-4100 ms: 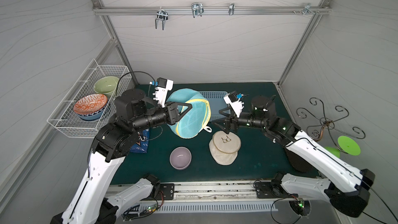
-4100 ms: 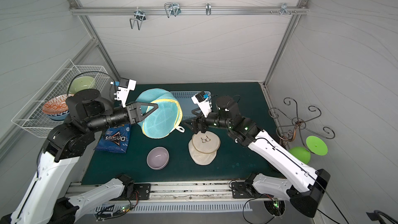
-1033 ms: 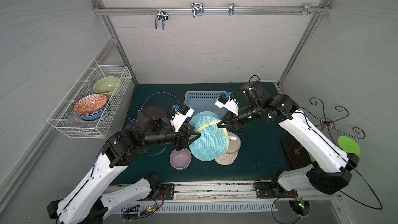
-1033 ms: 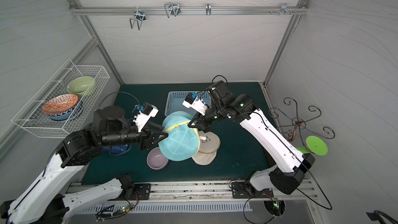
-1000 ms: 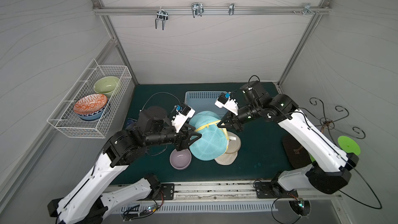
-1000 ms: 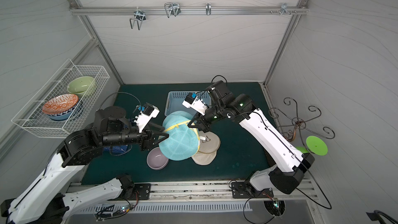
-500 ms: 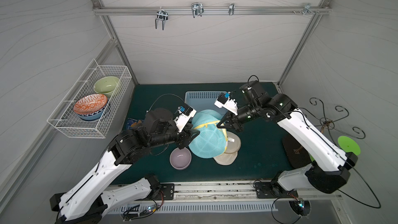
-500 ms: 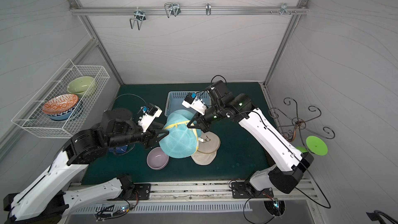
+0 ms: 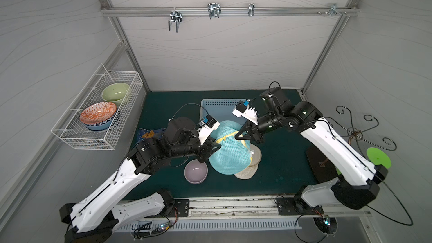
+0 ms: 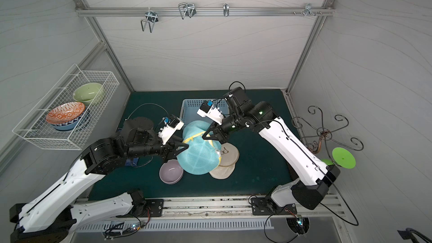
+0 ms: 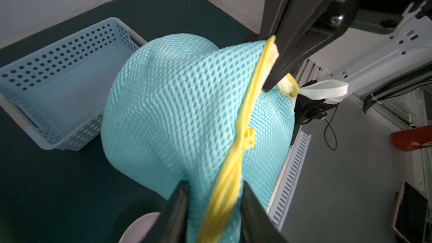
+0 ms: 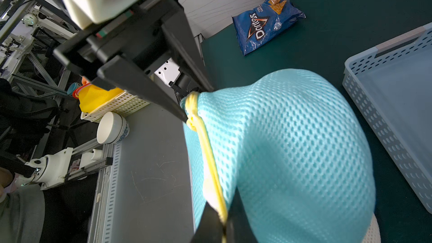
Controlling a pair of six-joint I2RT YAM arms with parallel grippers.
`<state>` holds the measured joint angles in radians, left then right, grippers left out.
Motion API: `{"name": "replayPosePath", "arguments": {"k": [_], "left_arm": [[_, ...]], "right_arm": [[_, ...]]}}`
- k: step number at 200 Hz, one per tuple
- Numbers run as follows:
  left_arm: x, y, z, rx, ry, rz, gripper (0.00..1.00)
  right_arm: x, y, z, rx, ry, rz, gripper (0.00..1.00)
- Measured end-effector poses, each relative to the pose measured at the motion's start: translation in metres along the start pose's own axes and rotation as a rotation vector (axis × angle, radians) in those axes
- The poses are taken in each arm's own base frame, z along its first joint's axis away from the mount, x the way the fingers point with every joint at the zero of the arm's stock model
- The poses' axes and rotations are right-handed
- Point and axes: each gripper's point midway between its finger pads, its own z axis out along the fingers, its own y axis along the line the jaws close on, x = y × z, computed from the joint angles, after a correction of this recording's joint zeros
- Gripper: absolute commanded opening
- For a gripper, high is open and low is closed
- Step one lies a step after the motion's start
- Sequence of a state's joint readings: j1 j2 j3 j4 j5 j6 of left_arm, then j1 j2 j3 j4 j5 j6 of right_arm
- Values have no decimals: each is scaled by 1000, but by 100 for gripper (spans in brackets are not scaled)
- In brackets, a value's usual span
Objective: Turn the laundry bag inside out
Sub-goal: Zip the zipper on the laundry bag.
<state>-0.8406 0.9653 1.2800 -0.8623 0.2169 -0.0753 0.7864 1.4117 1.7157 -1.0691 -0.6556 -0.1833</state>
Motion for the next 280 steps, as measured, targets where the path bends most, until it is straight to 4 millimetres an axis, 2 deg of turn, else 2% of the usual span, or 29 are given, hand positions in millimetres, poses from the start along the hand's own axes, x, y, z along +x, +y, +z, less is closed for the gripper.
{"name": "replayPosePath", "arguments": {"k": [19,25,30,34,53,68,80,92,100,117,130,146,161,184,227,244,280], "left_arm": [[0,1,2,-2,5,-16,0],[-1,1,2,-2,0,-27,0],[-3,1,2,-5,-9,-35,0],[-4,2,1,-10,-16,-43,0],[-9,6,-2,-38,-31,-96,0],[-17,10,-6,-69,-50,-142,0],[-24,14,-9,-94,-71,-178,0],[-29,17,-12,-116,-87,-204,0],[-32,19,-13,-130,-93,-218,0],[-34,24,-11,-159,-92,-241,0],[-34,27,-7,-174,-83,-257,0],[-31,30,-3,-188,-65,-271,0],[-30,32,-2,-195,-60,-276,0],[-30,32,-2,-200,-62,-280,0],[-30,31,-2,-194,-64,-287,0],[-30,31,-3,-191,-64,-292,0],[-30,30,-4,-188,-67,-296,0]], "right_arm": [[-2,-4,-2,9,-13,27,0],[-4,-5,-3,12,-21,35,12],[-5,-8,-4,15,-30,49,36],[-6,-9,-4,19,-36,52,45],[-10,-29,-11,89,-99,100,54],[-9,-40,-18,149,-156,149,55],[-9,-39,-28,176,-212,174,50],[-14,-28,-38,176,-279,189,48],[-20,-17,-44,168,-323,180,49],[-31,9,-49,121,-383,162,44],[-40,24,-46,63,-399,166,43],[-51,30,-38,14,-400,182,42],[-57,23,-24,-4,-385,214,41],[-54,7,-4,11,-338,262,43],[-66,12,1,30,-325,214,43],[-65,5,11,54,-304,210,41],[-55,-13,28,105,-251,230,43]]}}
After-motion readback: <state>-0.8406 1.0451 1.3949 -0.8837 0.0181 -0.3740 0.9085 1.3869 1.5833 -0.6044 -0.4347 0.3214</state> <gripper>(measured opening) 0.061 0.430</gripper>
